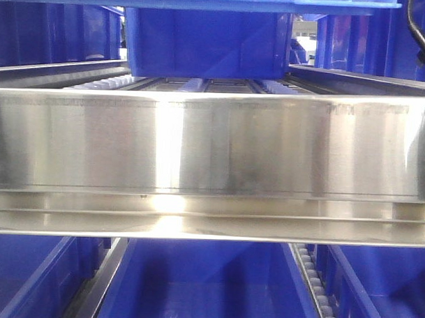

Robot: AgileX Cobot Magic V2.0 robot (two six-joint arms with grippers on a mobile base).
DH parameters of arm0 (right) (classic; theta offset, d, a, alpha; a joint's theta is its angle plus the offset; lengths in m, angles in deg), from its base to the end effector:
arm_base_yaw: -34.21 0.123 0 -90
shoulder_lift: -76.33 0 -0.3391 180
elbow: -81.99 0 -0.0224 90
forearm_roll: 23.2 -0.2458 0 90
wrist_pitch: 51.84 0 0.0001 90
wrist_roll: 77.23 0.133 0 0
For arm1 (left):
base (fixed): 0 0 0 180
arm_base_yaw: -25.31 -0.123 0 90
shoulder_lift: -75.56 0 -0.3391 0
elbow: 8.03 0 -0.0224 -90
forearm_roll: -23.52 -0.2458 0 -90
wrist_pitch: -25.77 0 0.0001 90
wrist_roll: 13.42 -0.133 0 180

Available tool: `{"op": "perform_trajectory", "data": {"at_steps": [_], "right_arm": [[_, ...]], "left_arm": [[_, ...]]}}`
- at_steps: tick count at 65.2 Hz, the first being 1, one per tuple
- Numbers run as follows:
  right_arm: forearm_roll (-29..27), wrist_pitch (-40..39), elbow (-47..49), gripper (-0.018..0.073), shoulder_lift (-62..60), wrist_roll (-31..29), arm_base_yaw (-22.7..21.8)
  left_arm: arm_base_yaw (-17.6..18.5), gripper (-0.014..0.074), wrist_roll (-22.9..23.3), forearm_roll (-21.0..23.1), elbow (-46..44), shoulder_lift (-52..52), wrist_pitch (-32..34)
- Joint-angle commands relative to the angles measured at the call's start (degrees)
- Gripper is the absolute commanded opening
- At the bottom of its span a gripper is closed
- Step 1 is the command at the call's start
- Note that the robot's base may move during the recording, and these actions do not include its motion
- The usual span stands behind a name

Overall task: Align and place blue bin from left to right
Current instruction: 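Lift the blue bin with both grippers and pull it off the shelf, then hold the blue bin raised with both grippers while backing away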

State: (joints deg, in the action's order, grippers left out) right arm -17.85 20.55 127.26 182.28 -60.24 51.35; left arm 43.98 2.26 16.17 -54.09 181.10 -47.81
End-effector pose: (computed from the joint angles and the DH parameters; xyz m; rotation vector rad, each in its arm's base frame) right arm 0.3794 0.1046 0.4985 0.0090 2.3247 0.1835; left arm 0.3726 -0.1087 0.5038 0.0405 2.3170 -0.1433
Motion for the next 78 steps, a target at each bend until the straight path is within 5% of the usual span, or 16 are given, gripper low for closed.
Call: {"op": "perform_trajectory", "data": {"at_steps": [1,54,78], "right_arm": [[3.92,-5.99,1.00,-0.0153,-0.54,-1.34,-0.56],[3.92,-5.99,1.00,-0.0153,-0.54,-1.34,-0.56],[3.92,-5.99,1.00,-0.0153,-0.54,-1.34,-0.56]], "left_arm": [[0.56,-0.0111,-3.03,3.17,-1.42,-2.08,3.62],[0.56,-0.0111,-3.03,3.06,-1.42,-2.08,3.62],[0.56,-0.0111,-3.03,2.96,-1.42,-2.08,16.47]]}}
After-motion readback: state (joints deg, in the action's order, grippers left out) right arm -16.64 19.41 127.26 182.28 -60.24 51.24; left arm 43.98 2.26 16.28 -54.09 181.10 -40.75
